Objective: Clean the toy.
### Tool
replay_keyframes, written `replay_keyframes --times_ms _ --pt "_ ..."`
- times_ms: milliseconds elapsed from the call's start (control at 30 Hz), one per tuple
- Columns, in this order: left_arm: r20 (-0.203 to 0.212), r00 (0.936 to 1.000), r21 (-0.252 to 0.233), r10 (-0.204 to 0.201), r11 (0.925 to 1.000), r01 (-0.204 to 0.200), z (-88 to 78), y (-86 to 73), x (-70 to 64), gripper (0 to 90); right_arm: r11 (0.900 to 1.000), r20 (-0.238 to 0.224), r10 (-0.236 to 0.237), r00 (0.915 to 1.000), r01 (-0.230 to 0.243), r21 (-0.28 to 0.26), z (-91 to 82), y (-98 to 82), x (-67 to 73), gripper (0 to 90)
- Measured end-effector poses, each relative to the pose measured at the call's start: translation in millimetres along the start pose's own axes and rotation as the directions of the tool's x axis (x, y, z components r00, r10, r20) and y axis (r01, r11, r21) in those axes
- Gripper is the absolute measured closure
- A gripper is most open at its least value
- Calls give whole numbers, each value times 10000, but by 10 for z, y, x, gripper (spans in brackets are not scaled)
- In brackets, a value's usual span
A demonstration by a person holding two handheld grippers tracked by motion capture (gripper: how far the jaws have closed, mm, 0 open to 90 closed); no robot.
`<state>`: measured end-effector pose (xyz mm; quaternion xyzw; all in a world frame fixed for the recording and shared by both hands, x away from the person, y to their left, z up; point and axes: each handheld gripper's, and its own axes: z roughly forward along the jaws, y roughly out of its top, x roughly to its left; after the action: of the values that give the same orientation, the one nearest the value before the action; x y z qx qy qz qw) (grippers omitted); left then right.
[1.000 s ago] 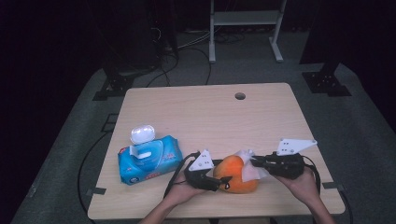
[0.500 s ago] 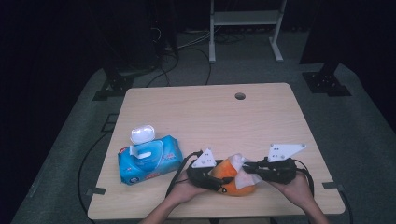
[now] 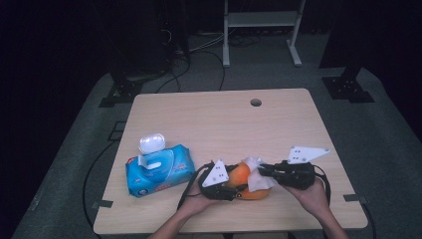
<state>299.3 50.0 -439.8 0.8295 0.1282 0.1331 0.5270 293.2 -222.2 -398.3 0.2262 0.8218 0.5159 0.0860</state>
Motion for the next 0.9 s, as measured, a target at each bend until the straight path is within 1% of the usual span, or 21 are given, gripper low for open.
replay_keyframes --times_ms 67,100,133,167,200,233,300,333,367,433,467,500,533,567,600,667,733,767,833,867,900 --pt "130 9985 237 -538 9983 535 -8 13 6 154 9999 -140 24 9999 -23 109 24 -7 20 825" --pt "147 9973 385 -713 9968 707 -9 17 10 84 9997 -190 -78 9998 82 215 22 -6 39 826" --pt "257 9947 592 -996 9934 980 -10 18 20 56 9995 -265 -103 9996 111 287 18 -9 52 826" --pt "421 9919 799 -1199 9900 1163 -9 14 31 47 9991 -394 -113 9992 130 408 14 -18 73 825" --pt "559 9901 953 -1287 9878 1230 -7 5 32 51 9982 -530 -169 9985 199 560 8 -28 94 825" --pt "689 9901 1002 -1220 9883 1148 -13 -1 19 91 9969 -637 -253 9977 299 728 2 -35 114 826" --pt "496 9963 976 -707 9931 657 -17 18 -39 218 9933 -629 -494 9968 556 1015 -14 -16 147 826" --pt "477 9973 921 -552 9945 506 -16 36 -60 243 9925 -494 -676 9965 722 989 -23 11 167 826" --pt "498 9978 880 -440 9953 396 -15 42 -70 263 9938 -404 -783 9961 812 759 -36 51 197 827" --pt "516 9986 887 -146 9960 99 7 54 -99 269 9952 -472 -889 9949 907 374 -23 108 250 827" --pt "520 9986 878 -81 9961 35 11 55 -106 269 9926 -396 -1142 9927 1156 358 15 141 291 826" --pt "498 9987 893 -81 9960 36 11 52 -106 269 9908 -388 -1269 9912 1285 422 44 150 309 826" --pt "499 9987 920 -133 9957 87 7 42 -93 269 9882 -361 -1390 9896 1409 600 76 148 325 826" --pt "500 9986 942 -198 9954 150 -2 31 -81 270 9868 -363 -1441 9889 1463 691 92 133 325 826" --pt "498 9983 899 -303 9956 258 -8 20 -70 271 9875 -401 -1376 9897 1402 720 86 113 307 827" --pt "510 9975 877 -488 9952 442 -16 5 -44 272 9863 -180 -1399 9900 1409 860 22 65 247 827" --pt "558 9965 869 -629 9945 579 -20 -9 -17 271 9887 76 -1180 9930 1167 935 -73 -16 154 827" --pt "585 9957 857 -713 9941 662 -18 -11 -11 271 9914 189 -945 9953 924 929 -123 -61 102 827" --pt "539 9953 829 -808 9936 762 -8 -8 -8 267 9940 425 -635 9971 594 920 -201 -115 25 827" --pt "534 9948 784 -866 9935 823 2 -6 -8 266 9954 439 -519 9977 481 832 -217 -113 16 827" --pt "523 9947 770 -886 9935 844 9 -2 -8 265 9967 348 -516 9981 493 643 -214 -93 28 827"
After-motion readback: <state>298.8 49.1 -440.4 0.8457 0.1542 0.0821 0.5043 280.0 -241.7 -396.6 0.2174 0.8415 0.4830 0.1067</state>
